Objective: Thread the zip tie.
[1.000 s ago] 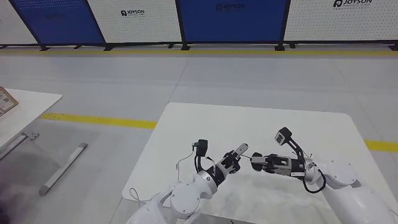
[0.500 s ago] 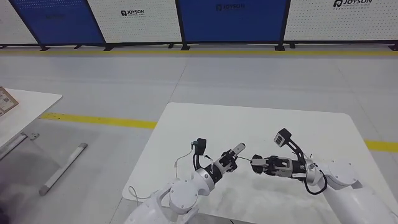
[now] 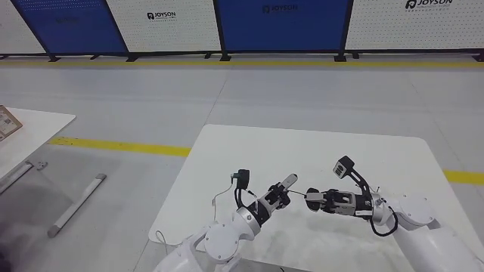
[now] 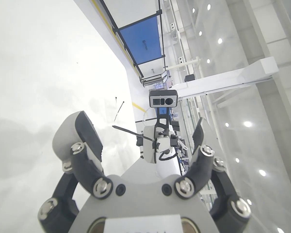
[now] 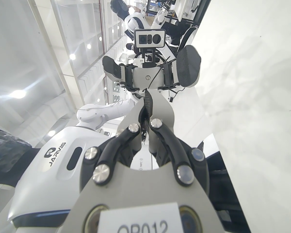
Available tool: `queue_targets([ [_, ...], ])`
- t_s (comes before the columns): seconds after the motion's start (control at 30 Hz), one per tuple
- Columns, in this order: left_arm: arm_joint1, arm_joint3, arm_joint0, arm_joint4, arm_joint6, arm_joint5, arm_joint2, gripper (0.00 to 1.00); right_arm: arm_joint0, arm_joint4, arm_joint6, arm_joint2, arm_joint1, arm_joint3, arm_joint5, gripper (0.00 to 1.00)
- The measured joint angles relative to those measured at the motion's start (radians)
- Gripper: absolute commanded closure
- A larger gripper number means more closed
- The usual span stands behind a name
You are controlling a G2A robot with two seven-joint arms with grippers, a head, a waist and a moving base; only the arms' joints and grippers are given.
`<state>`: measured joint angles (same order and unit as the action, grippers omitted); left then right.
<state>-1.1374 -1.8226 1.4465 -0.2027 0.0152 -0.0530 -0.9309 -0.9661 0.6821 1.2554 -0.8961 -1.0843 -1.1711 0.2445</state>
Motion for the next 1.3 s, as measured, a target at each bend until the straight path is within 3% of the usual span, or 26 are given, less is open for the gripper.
queue_targets([
  [0.2, -0.003, 0.001, 0.003, 0.024, 0.009, 0.016, -0.006, 0.0, 0.0, 0.0, 0.0, 0.0, 0.0, 0.0, 0.0, 1.0],
  [0.23, -0.002, 0.001, 0.005, 0.033, 0.012, 0.013, -0.007, 0.42, 0.0, 0.0, 0.0, 0.0, 0.0, 0.0, 0.0, 1.0],
  [0.27, -0.002, 0.001, 0.01, 0.038, 0.01, 0.011, -0.009, 0.53, 0.0, 0.0, 0.0, 0.0, 0.0, 0.0, 0.0, 1.0],
  [0.4, 0.001, 0.001, 0.025, 0.03, -0.04, 0.019, -0.02, 0.64, 0.0, 0.0, 0.0, 0.0, 0.0, 0.0, 0.0, 1.0],
  [0.57, 0.002, 0.001, 0.036, -0.01, -0.093, 0.034, -0.032, 0.65, 0.0, 0.0, 0.0, 0.0, 0.0, 0.0, 0.0, 1.0],
  [0.97, -0.002, 0.0, 0.042, -0.019, -0.104, 0.042, -0.046, 0.65, 0.0, 0.0, 0.0, 0.0, 0.0, 0.0, 0.0, 1.0],
  [1.13, -0.005, 0.0, 0.034, -0.017, -0.106, 0.037, -0.043, 0.75, 0.0, 0.0, 0.0, 0.0, 0.0, 0.0, 0.0, 1.0],
  [1.3, -0.005, -0.005, 0.038, -0.043, -0.14, 0.051, -0.052, 0.75, 0.0, 0.0, 0.0, 0.0, 0.0, 0.0, 0.0, 1.0],
])
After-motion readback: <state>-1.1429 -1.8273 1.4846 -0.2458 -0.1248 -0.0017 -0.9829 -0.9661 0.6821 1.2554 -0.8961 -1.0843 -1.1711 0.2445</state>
